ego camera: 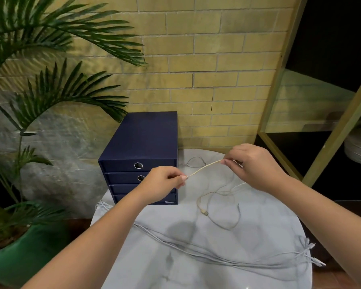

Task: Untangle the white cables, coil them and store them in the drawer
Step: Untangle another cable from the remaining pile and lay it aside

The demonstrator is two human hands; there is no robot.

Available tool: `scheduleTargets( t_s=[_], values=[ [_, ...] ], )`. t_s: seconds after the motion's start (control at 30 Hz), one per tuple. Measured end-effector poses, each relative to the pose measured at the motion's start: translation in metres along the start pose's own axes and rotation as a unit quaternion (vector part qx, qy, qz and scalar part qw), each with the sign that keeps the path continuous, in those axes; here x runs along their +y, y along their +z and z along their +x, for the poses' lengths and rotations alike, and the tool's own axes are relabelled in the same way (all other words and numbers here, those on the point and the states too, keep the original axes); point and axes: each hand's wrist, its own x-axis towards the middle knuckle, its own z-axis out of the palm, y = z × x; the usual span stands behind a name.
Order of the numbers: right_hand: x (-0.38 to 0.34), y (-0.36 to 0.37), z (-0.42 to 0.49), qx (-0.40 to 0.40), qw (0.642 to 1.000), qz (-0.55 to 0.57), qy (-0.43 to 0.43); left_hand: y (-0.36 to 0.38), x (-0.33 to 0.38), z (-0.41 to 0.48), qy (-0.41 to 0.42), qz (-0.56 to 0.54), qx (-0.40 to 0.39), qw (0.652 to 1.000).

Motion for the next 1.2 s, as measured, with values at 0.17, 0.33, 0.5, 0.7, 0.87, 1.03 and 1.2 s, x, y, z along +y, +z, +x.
scheduleTargets(
  t_s=[0.17, 0.33, 0.5, 0.7, 0.87, 1.03, 1.2],
  values=[
    [-0.004, -0.003, 0.007, 0.002, 1.000, 0.005, 0.009, 0.009, 0.018, -0.002, 0.018, 0.058, -0.022, 0.998],
    [-0.006, -0.007, 0.012, 0.012, 1.000, 0.005, 0.002, 0.016, 0.030, -0.001, 0.022, 0.018, -0.042, 0.999],
    [-0.009, -0.013, 0.016, 0.008, 1.000, 0.003, -0.024, 0.017, 0.024, 0.005, -0.005, -0.048, -0.001, 0.999],
    [-0.014, -0.016, 0.025, 0.008, 0.999, -0.006, -0.044, 0.018, 0.019, 0.010, -0.044, -0.117, -0.013, 0.992],
    [-0.010, -0.018, 0.026, -0.001, 0.999, -0.004, -0.051, 0.018, 0.016, 0.010, -0.067, -0.118, -0.010, 0.991],
    [-0.025, -0.012, 0.024, -0.016, 0.997, -0.011, -0.080, 0.018, 0.014, 0.018, -0.123, -0.122, 0.031, 0.984],
    [-0.028, -0.009, 0.020, -0.014, 0.997, -0.017, -0.078, 0.018, 0.016, 0.020, -0.141, -0.077, 0.074, 0.984]
  ],
)
